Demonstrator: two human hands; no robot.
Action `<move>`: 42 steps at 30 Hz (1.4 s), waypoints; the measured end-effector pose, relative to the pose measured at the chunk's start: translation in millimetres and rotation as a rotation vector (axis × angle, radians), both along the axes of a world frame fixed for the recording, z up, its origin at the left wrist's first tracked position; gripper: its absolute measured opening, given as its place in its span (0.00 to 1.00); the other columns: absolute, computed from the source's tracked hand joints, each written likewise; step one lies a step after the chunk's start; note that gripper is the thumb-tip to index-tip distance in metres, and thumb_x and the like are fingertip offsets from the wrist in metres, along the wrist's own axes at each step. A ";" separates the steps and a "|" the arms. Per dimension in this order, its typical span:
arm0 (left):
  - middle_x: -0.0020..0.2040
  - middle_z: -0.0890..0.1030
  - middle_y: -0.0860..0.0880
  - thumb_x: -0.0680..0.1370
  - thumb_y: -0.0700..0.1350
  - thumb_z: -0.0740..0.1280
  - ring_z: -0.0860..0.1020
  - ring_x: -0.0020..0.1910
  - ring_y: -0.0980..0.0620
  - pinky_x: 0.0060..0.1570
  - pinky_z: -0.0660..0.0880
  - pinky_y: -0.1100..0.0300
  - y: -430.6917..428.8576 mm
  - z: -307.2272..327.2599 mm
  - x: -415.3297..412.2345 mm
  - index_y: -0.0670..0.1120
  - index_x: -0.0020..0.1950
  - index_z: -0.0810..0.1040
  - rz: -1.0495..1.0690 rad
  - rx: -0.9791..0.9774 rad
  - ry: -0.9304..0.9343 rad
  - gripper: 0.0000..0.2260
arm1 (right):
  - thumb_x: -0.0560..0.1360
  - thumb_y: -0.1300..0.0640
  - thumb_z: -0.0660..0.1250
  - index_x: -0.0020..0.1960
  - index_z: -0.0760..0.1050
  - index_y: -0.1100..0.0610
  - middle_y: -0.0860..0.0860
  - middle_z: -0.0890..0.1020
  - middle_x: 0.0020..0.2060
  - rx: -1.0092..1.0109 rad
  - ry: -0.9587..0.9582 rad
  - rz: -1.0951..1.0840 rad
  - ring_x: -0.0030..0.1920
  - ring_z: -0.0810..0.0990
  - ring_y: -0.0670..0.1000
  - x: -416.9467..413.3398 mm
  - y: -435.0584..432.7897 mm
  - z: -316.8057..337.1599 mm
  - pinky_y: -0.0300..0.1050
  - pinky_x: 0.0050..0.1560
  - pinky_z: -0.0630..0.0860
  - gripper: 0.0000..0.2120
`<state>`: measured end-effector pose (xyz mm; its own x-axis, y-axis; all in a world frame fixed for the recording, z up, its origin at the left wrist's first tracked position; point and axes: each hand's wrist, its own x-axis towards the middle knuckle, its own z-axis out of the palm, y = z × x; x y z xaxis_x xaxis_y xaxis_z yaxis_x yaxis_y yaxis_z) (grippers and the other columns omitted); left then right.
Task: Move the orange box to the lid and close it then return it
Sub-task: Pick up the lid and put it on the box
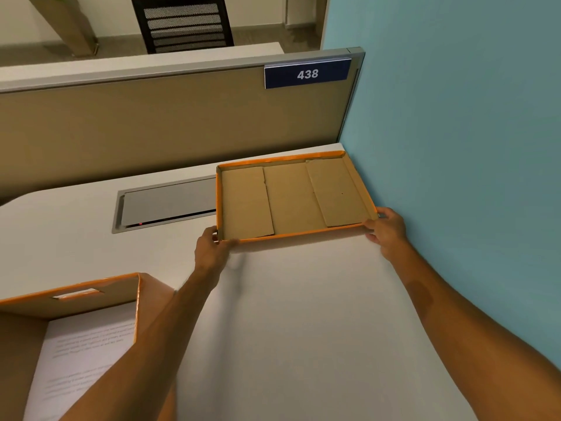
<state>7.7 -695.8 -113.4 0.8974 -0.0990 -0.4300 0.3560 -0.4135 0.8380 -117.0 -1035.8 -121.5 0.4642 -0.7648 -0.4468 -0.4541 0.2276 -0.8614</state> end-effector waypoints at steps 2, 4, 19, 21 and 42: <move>0.67 0.74 0.40 0.76 0.39 0.72 0.76 0.62 0.38 0.61 0.77 0.41 2.8 4.8 -1.4 0.43 0.74 0.67 0.041 -0.091 0.020 0.27 | 0.75 0.72 0.68 0.64 0.74 0.57 0.58 0.80 0.55 0.122 -0.083 -0.041 0.51 0.81 0.58 -2.6 1.9 3.2 0.53 0.47 0.81 0.20; 0.68 0.73 0.39 0.76 0.37 0.72 0.77 0.61 0.37 0.61 0.77 0.41 6.0 11.2 -4.2 0.44 0.74 0.67 0.091 -0.206 0.053 0.28 | 0.75 0.74 0.67 0.64 0.73 0.59 0.61 0.79 0.59 0.197 -0.158 -0.067 0.55 0.81 0.62 -7.2 4.4 8.0 0.56 0.52 0.80 0.21; 0.64 0.71 0.40 0.76 0.29 0.66 0.79 0.61 0.36 0.58 0.78 0.38 31.8 86.5 -73.7 0.55 0.75 0.61 0.278 -0.819 0.070 0.34 | 0.74 0.78 0.64 0.67 0.69 0.65 0.67 0.76 0.62 0.358 -0.389 -0.066 0.57 0.79 0.68 -79.1 59.0 66.9 0.63 0.57 0.78 0.24; 0.64 0.71 0.41 0.76 0.30 0.67 0.78 0.61 0.36 0.57 0.79 0.38 37.7 100.4 -88.7 0.56 0.75 0.62 0.280 -0.831 0.054 0.34 | 0.74 0.77 0.64 0.67 0.70 0.65 0.67 0.77 0.59 0.370 -0.396 -0.082 0.57 0.80 0.68 -93.3 67.6 76.8 0.64 0.55 0.78 0.23; 0.66 0.75 0.37 0.76 0.32 0.69 0.81 0.58 0.40 0.53 0.81 0.41 172.9 176.5 -232.7 0.52 0.75 0.65 0.404 -0.866 -0.111 0.31 | 0.67 0.53 0.80 0.58 0.79 0.56 0.53 0.82 0.53 -1.409 -0.214 0.780 0.55 0.80 0.56 -204.4 224.2 122.7 0.57 0.53 0.78 0.22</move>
